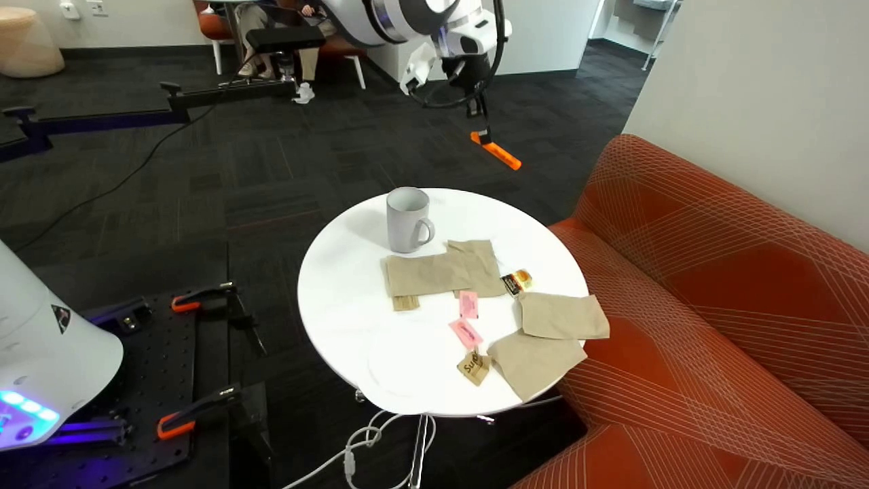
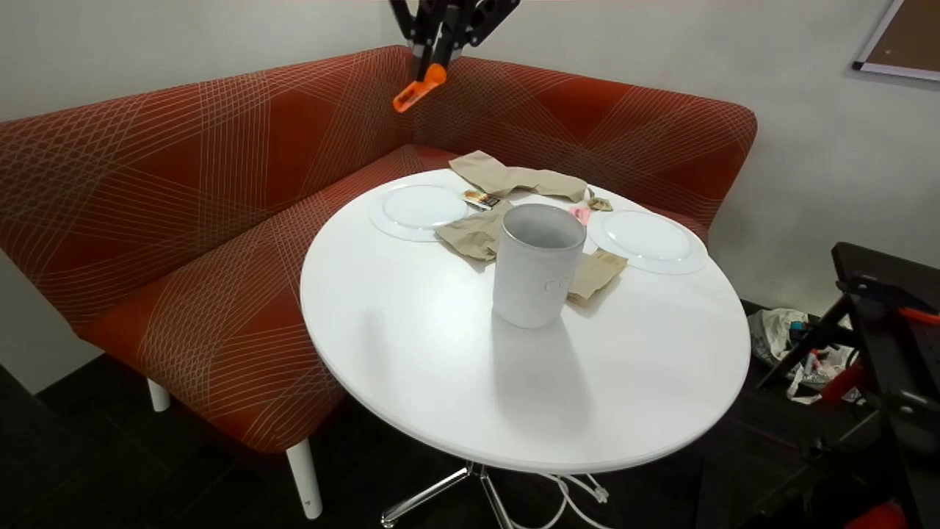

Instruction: Remove the orange marker from the white mug

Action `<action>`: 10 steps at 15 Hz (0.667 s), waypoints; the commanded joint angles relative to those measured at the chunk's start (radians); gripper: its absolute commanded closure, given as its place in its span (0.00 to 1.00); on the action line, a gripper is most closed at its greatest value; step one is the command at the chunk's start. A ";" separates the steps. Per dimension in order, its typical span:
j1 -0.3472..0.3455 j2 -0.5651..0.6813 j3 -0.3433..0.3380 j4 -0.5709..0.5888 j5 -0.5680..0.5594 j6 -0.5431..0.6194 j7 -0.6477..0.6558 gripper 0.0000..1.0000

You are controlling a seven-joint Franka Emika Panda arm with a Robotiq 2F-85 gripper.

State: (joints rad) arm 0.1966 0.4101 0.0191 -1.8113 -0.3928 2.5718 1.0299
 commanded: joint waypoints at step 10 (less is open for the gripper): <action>0.177 0.354 -0.102 0.275 0.077 0.035 0.014 0.95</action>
State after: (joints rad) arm 0.3480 0.7021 -0.0659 -1.5851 -0.3557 2.5862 1.0308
